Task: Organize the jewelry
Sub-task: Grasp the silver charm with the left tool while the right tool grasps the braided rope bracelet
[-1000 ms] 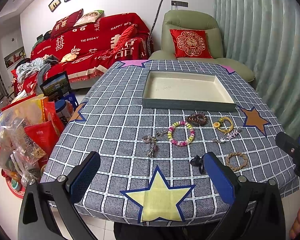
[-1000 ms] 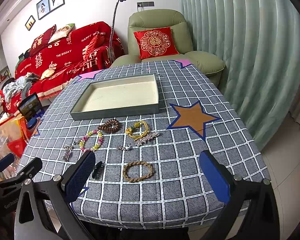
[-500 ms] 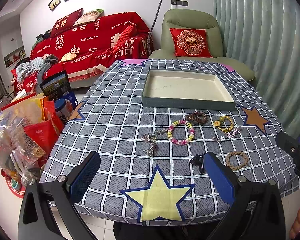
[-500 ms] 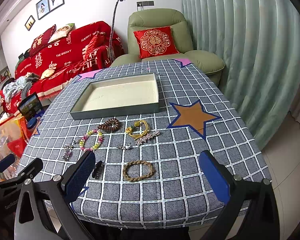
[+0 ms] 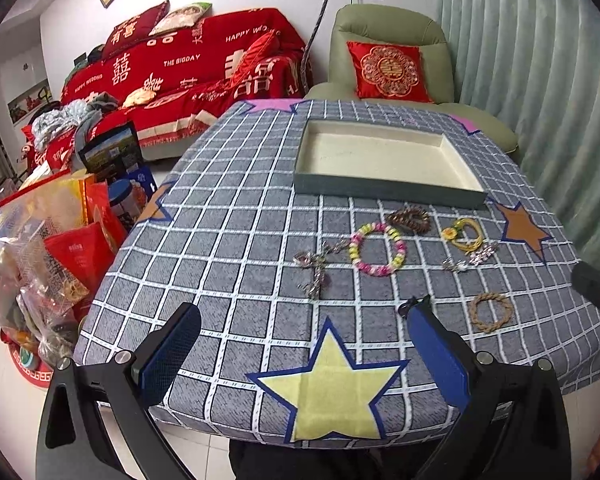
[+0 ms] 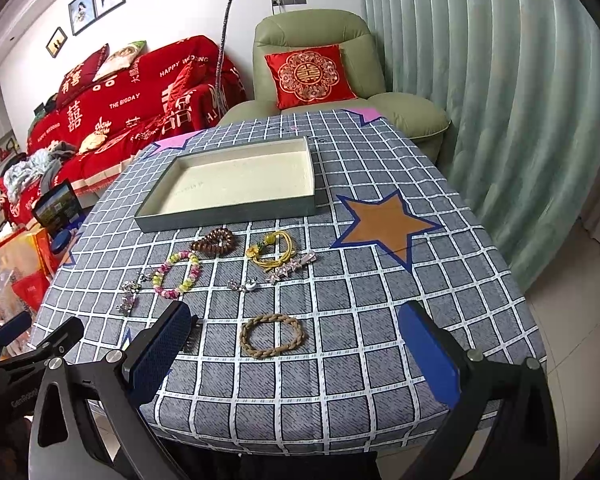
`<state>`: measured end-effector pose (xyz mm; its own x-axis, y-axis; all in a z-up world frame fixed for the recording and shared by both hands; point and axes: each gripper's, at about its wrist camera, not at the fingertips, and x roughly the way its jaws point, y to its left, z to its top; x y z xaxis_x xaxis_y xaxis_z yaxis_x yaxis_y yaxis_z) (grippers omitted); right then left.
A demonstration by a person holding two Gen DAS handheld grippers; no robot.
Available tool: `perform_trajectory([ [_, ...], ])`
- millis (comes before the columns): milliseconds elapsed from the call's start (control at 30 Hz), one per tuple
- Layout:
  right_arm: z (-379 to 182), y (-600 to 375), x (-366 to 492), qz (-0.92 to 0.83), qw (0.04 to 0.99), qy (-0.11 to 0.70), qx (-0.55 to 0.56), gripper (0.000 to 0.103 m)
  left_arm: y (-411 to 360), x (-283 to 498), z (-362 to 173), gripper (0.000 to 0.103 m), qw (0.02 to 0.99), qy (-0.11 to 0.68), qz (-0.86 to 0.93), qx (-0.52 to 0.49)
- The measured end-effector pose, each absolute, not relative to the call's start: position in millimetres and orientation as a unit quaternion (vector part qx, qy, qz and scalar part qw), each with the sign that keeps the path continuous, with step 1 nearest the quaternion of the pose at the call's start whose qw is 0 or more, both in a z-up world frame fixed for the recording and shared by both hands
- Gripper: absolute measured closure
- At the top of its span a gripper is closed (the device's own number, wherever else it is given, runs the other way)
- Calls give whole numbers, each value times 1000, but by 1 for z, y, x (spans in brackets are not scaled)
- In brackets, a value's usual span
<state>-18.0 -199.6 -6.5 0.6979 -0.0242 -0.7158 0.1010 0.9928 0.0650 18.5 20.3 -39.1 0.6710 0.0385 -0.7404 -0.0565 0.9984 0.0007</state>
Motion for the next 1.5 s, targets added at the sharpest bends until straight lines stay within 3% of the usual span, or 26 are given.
perform_trajectory([
  [767,-78,-216,21,-21,875,481,41,0,33,73,-96,0,890,456,-15,-28],
  [833,-82,-216,26,-17,872,488,41,0,30,79,-98,13,889,457,-22,-23],
  [1000,-92,-218,40,-14,867,496,38,0,27,94,-105,14,884,465,-33,-25],
  [1033,-94,-218,42,-14,866,498,36,1,27,97,-107,18,883,467,-36,-26],
  [1100,-98,-218,46,-11,863,504,30,11,26,103,-112,25,878,476,-42,-29],
  [1200,-107,-216,52,-4,855,517,23,19,24,106,-116,26,878,477,-43,-28],
  [1300,-110,-208,52,-5,857,516,-11,25,20,107,-116,40,879,474,-47,-14],
  [1367,-109,-204,52,3,857,515,-16,27,19,107,-116,41,880,473,-48,-11],
  [1433,-109,-202,53,9,857,515,-21,30,18,106,-115,58,882,469,-47,-6],
  [1467,-109,-201,53,12,856,516,-23,32,17,106,-115,59,882,469,-49,-4],
  [1500,-108,-200,53,15,856,516,-24,35,18,105,-115,67,882,469,-54,-7],
])
